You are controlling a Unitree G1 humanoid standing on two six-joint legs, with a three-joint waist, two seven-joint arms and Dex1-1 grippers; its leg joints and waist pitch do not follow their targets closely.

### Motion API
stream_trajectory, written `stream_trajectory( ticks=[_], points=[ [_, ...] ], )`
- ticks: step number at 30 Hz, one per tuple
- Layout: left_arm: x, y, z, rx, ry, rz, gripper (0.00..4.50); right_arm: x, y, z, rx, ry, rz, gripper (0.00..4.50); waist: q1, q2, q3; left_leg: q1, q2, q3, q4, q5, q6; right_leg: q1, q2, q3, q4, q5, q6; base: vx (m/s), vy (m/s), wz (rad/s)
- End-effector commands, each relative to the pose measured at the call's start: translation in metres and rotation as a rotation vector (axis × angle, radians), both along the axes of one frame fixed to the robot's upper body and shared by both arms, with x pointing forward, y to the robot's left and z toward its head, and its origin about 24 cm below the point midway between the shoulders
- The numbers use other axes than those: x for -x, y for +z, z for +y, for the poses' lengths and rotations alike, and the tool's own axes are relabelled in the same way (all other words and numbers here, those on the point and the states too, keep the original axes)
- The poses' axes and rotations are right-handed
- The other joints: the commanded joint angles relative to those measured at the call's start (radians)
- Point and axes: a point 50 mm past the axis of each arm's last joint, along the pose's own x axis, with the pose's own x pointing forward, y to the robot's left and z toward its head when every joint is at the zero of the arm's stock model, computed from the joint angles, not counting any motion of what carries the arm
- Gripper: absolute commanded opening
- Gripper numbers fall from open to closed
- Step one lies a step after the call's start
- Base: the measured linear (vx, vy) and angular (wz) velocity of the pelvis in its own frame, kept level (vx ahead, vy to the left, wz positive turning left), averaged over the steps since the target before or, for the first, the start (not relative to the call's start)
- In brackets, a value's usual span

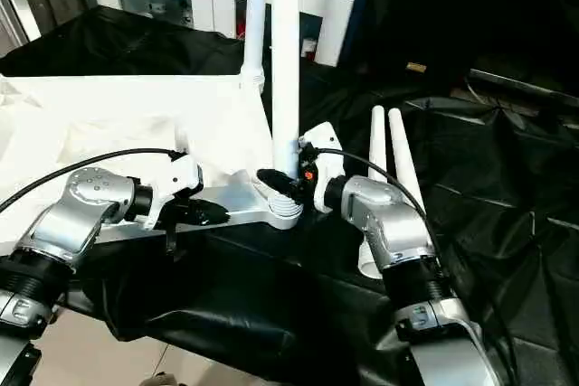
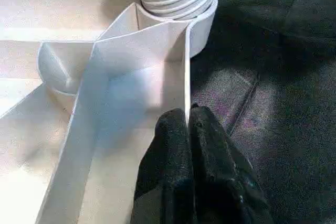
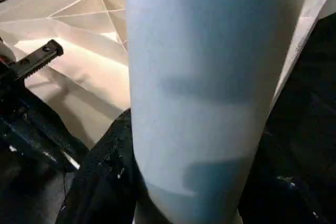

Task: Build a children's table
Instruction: Insert table leg to table base

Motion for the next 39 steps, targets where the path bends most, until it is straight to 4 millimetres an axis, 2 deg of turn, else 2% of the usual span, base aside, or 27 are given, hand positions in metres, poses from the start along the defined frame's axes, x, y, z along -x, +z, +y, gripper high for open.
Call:
stream_trajectory(
  ticks=[1,6,7,9,18,20,25,27,29,30,32,33,36,39],
  points=[
    [0.006,-0.009,-0.005,-0.017,-0.033,0.044,0.00,0.000,-0.007,0.000,0.010,-0.005,0.036,1.91,0.004,0.014,-0.059,-0.005,0.017,0.004,-0.064,-0.046,0.010,0.059,-0.081,0.038,-0.065,0.047,-0.216,0.000,0.000,0.00],
    [0.007,-0.009,-0.002,-0.027,-0.036,0.050,0.00,0.000,-0.009,0.002,-0.005,0.005,0.044,1.91,0.001,0.016,-0.061,-0.006,0.016,0.003,-0.064,-0.041,0.007,0.061,-0.081,0.039,-0.063,0.060,-0.216,0.000,0.000,0.00],
    [0.008,-0.008,-0.002,-0.032,-0.043,0.055,0.00,0.001,-0.010,0.000,-0.018,0.005,0.055,1.91,-0.001,0.011,-0.060,-0.006,0.016,0.004,-0.064,-0.040,0.009,0.061,-0.080,0.038,-0.063,0.063,-0.217,0.000,0.000,0.00],
    [0.008,-0.008,-0.002,-0.033,-0.044,0.056,0.00,0.001,-0.011,0.000,-0.020,0.004,0.058,1.91,-0.001,0.015,-0.060,-0.006,0.017,0.003,-0.064,-0.042,0.011,0.060,-0.081,0.038,-0.063,0.060,-0.221,0.000,0.000,0.00],
    [0.007,-0.006,-0.002,-0.041,-0.045,0.046,0.00,0.000,-0.018,-0.007,-0.089,-0.046,0.074,1.91,0.000,0.014,-0.060,-0.006,0.017,0.004,-0.065,-0.044,0.016,0.060,-0.083,0.038,-0.064,0.053,-0.226,0.000,0.000,0.00],
    [0.007,-0.006,-0.001,-0.041,-0.044,0.047,0.00,0.002,-0.023,-0.010,-0.135,-0.081,0.083,1.91,0.000,0.017,-0.060,-0.006,0.018,0.003,-0.065,-0.055,0.013,0.059,-0.084,0.038,-0.064,0.044,-0.230,0.000,0.000,0.00],
    [0.008,-0.006,0.000,-0.054,-0.050,0.047,0.00,0.008,-0.035,-0.014,-0.195,-0.140,0.094,1.91,-0.001,0.017,-0.060,-0.006,0.018,0.004,-0.065,-0.048,0.019,0.058,-0.083,0.038,-0.063,0.067,-0.235,0.000,0.000,0.00],
    [0.007,-0.006,0.000,-0.057,-0.051,0.047,0.00,0.010,-0.039,-0.016,-0.217,-0.160,0.095,1.91,0.001,0.023,-0.060,-0.005,0.019,0.003,-0.065,-0.058,0.017,0.058,-0.085,0.038,-0.064,0.065,-0.237,0.000,0.000,0.00],
    [0.007,-0.005,0.000,-0.061,-0.052,0.046,0.00,0.013,-0.044,-0.018,-0.258,-0.194,0.092,1.91,0.001,0.022,-0.060,-0.005,0.020,0.003,-0.067,-0.066,0.016,0.057,-0.086,0.038,-0.064,0.060,-0.239,0.000,0.000,0.00],
    [0.006,-0.005,0.000,-0.062,-0.052,0.045,0.00,0.015,-0.047,-0.020,-0.284,-0.216,0.084,1.91,0.001,0.028,-0.060,-0.005,0.019,0.002,-0.067,-0.069,0.014,0.057,-0.086,0.038,-0.064,0.057,-0.241,0.000,0.000,0.00],
    [0.005,-0.004,0.000,-0.063,-0.051,0.044,0.00,0.016,-0.049,-0.022,-0.298,-0.229,0.072,1.91,0.000,0.025,-0.059,-0.003,0.020,0.002,-0.069,-0.082,0.012,0.056,-0.083,0.036,-0.066,0.043,-0.243,0.000,0.000,0.00],
    [0.005,-0.004,0.000,-0.063,-0.051,0.044,0.00,0.016,-0.049,-0.022,-0.298,-0.229,0.072,1.91,0.001,0.031,-0.060,-0.003,0.020,0.001,-0.069,-0.082,0.010,0.056,-0.084,0.036,-0.065,0.045,-0.244,0.000,0.000,0.00],
    [0.004,-0.004,0.000,-0.065,-0.049,0.041,0.00,0.020,-0.054,-0.025,-0.316,-0.257,0.041,1.91,0.003,0.028,-0.060,-0.003,0.020,0.002,-0.069,-0.078,0.011,0.057,-0.083,0.037,-0.064,0.069,-0.245,0.000,0.000,0.00],
    [0.003,-0.003,0.000,-0.065,-0.044,0.038,0.00,0.026,-0.059,-0.028,-0.306,-0.279,-0.017,1.91,0.008,0.031,-0.060,-0.003,0.021,0.003,-0.068,-0.088,0.009,0.055,-0.086,0.037,-0.065,0.067,-0.245,0.000,0.000,0.00]
  ],
)
